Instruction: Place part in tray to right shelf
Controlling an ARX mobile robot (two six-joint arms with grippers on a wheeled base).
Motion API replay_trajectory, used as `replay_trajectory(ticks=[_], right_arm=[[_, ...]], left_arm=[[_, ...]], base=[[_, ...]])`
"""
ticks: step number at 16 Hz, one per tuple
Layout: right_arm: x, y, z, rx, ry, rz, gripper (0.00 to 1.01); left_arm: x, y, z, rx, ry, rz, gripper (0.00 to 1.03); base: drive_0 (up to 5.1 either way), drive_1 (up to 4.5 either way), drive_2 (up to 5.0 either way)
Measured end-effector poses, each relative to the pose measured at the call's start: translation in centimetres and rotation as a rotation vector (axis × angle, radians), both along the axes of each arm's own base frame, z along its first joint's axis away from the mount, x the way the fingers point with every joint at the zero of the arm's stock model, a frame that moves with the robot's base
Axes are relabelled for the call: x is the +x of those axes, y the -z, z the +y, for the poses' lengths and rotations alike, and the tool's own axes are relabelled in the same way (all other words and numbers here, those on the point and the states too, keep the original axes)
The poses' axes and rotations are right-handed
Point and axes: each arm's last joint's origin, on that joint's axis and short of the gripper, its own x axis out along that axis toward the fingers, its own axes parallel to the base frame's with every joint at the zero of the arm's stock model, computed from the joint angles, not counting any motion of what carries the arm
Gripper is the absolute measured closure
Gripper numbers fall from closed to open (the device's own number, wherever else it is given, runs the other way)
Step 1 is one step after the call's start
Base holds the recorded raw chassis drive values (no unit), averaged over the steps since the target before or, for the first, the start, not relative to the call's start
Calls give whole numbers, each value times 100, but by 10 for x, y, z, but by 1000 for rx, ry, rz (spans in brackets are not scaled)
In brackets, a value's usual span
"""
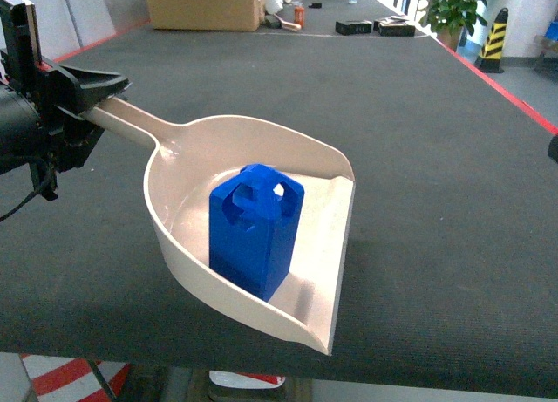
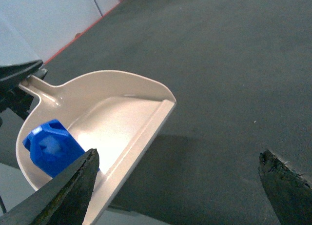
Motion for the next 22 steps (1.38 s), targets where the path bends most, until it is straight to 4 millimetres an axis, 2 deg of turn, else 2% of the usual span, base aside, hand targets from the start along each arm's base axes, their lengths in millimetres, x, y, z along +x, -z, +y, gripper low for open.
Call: replay_trajectory(ticks=[2,3,4,8,12,17,19,20,22], right_arm=[[-5,4,-1,-5,5,22,3],[-8,3,-2,-7,5,30,3],[-10,2,-4,-8,14,33,3],[-10,5,-10,-28,35,51,3],[-8,3,-15,-31,59,37,3],[-9,1,-15,-36,47,14,3],[-14,3,-17,-147,239,-180,20],[-21,7,-23,-206,329,-206,31],[-30,8,-30,-251,372,-224,52]], left_arm=[[0,5,-4,-129,-197,35,89],[1,15,-2,-248,-318,91,89],[0,22,-1,-311,-359,127,89],[-2,28,-3,-383,-362,160,89],[-5,25,-17,-343,-252,170,89],[-5,23,-18,-335,-246,161,89],[-5,23,-17,-335,-251,161,89],[-5,23,-17,-335,-251,161,89],[-5,23,-17,-335,-252,160,89]], base=[[0,0,0],[0,0,0],[0,0,0],[0,0,0],[0,0,0],[0,0,0],[0,0,0],[0,0,0],[0,0,0]])
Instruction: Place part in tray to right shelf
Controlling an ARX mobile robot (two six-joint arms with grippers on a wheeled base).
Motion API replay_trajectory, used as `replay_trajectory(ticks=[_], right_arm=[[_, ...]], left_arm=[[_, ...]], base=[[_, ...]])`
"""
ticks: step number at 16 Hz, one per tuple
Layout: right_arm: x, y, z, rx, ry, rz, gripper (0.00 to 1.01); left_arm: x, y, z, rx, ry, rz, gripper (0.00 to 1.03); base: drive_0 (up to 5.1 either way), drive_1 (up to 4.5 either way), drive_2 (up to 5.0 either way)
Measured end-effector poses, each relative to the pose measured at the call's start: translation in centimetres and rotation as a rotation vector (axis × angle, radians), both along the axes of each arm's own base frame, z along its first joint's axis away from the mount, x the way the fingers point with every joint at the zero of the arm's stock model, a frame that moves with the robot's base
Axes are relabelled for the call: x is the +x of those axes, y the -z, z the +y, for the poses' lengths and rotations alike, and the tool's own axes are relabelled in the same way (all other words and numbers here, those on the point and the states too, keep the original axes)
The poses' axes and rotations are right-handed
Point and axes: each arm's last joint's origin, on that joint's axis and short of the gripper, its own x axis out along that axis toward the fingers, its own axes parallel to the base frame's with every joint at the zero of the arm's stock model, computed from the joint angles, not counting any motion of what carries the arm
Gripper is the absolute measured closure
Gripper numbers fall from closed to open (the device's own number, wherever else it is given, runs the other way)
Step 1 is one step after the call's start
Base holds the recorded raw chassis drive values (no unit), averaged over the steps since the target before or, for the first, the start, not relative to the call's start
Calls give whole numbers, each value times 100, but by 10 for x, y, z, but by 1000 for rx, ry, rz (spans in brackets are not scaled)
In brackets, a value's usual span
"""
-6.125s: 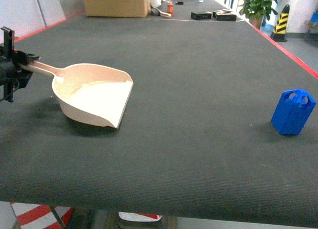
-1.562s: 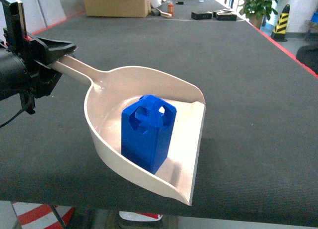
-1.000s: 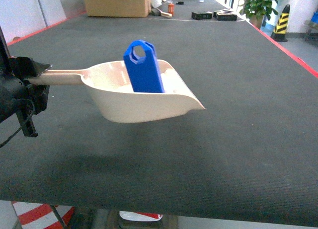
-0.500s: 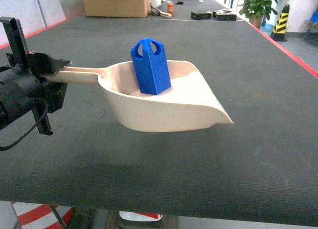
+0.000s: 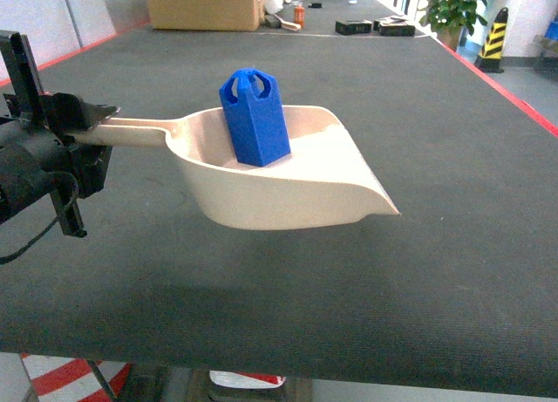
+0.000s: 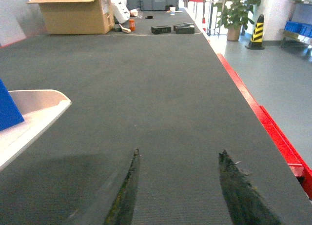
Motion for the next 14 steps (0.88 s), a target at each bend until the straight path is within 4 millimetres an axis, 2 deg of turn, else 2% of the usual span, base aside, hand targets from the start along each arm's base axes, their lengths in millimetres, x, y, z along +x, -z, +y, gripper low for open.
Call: replay_trajectory(ticks=[2,5,8,9,14], right_arm=[[-8,3,-3,-19,-7,0,70],[-10,4,-3,-25,-9,-5,37],[-10,4,-3,-25,-14,-6,8],[-10,3,-3,-24,-14,-9,1],[-10,4,-3,-25,-14,-7,3]], left_arm=[[0,0,-1,0,5,0,89],[0,0,-1,0,3,0,89],[0,0,1,2,-8,3,89],[0,0,2,1,-9,0,89],[0,0,1,0,-2,-1,89]], base=[[0,0,0],[0,0,0],[497,-273,-200],[505,-241,-241],[491,-255,-255]])
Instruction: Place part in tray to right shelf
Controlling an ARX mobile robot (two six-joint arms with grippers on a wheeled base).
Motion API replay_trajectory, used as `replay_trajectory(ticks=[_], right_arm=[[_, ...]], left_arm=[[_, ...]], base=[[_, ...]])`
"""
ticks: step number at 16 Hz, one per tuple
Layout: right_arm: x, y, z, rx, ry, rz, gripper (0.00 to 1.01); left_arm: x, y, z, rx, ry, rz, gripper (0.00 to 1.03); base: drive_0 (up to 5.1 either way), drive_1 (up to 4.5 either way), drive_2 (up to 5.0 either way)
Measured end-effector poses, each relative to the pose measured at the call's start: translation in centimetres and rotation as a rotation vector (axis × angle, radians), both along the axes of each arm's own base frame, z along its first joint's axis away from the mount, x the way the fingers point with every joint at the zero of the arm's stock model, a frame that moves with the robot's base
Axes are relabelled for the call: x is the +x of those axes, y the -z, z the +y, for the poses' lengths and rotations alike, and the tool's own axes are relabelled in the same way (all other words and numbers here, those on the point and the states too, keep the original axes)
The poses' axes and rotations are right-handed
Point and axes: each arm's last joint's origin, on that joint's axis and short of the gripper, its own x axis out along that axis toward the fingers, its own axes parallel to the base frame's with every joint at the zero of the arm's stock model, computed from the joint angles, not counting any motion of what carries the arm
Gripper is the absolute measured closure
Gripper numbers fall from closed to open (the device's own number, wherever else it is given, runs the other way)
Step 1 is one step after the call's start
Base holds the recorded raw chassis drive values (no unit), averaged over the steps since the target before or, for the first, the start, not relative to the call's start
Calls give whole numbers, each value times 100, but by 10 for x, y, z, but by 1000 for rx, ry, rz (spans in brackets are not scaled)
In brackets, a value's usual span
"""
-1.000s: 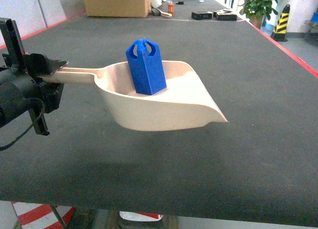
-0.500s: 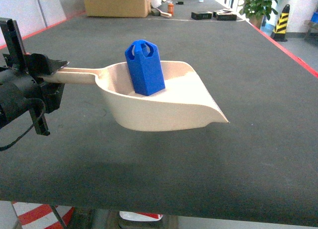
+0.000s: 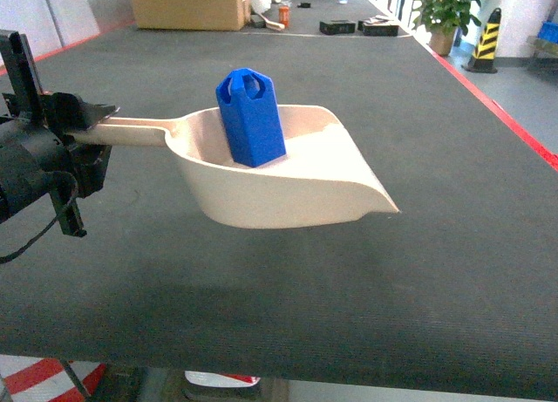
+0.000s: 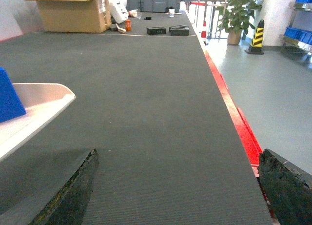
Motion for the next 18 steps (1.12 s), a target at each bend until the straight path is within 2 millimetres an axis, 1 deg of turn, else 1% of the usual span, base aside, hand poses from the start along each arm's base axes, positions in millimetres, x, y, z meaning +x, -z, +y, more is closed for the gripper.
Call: replay_trajectory(ticks=[8,18], right_arm=[[0,0,0,0,0,1,3],[0,0,0,0,0,-2,3]], left_arm=[[0,0,0,1,3,3,89],[0,0,-1,1,7,0,89]], base=[[499,-245,-245],[490,-325,-159]])
